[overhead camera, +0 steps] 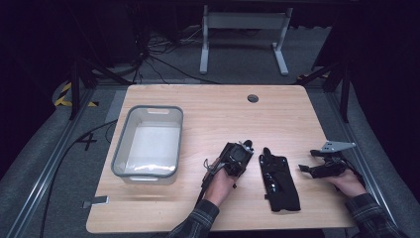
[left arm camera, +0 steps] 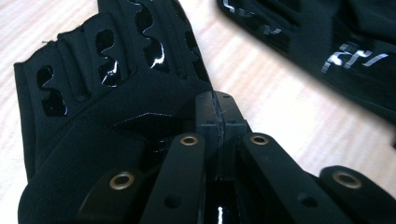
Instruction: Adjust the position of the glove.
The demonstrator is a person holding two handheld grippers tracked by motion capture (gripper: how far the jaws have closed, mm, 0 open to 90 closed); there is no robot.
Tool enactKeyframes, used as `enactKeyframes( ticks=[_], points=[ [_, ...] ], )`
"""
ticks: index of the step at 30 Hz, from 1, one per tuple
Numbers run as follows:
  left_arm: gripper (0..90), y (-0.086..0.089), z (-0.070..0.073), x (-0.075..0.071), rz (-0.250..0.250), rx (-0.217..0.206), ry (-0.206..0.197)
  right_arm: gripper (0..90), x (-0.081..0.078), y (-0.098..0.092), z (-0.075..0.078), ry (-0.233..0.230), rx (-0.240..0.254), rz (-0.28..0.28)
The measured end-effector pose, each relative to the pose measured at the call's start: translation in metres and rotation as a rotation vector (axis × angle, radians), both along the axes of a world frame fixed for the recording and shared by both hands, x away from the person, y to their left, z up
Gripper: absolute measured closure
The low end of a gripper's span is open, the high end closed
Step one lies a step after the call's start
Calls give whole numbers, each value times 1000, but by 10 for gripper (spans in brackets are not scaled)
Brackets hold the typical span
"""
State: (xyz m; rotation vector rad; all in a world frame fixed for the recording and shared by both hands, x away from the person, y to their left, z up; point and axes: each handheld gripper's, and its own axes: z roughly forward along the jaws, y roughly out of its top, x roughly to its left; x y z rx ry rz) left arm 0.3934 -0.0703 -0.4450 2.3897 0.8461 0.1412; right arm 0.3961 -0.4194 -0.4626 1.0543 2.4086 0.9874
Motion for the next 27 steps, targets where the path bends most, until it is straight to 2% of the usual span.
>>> enactKeyframes(
  ticks=[6, 11, 14, 17, 21, 27],
  points=[
    [898, -4, 0, -8, -18, -9, 2, 154, 0, 0, 0, 1, 0, 0],
    [891, 5, 11, -7, -5, -63, -11, 154, 0, 0, 0, 0, 0, 0],
    [894, 19, 20, -5, 27, -75, -41, 154, 0, 0, 0, 0, 0, 0],
    [896, 37, 24, -1, 78, -64, -58, 154, 0, 0, 0, 0, 0, 0],
    [897, 56, 19, 5, 135, -43, -54, 154, 0, 0, 0, 0, 0, 0],
    [896, 64, 14, 12, 166, -31, -49, 154, 0, 0, 0, 0, 0, 0]
  ],
)
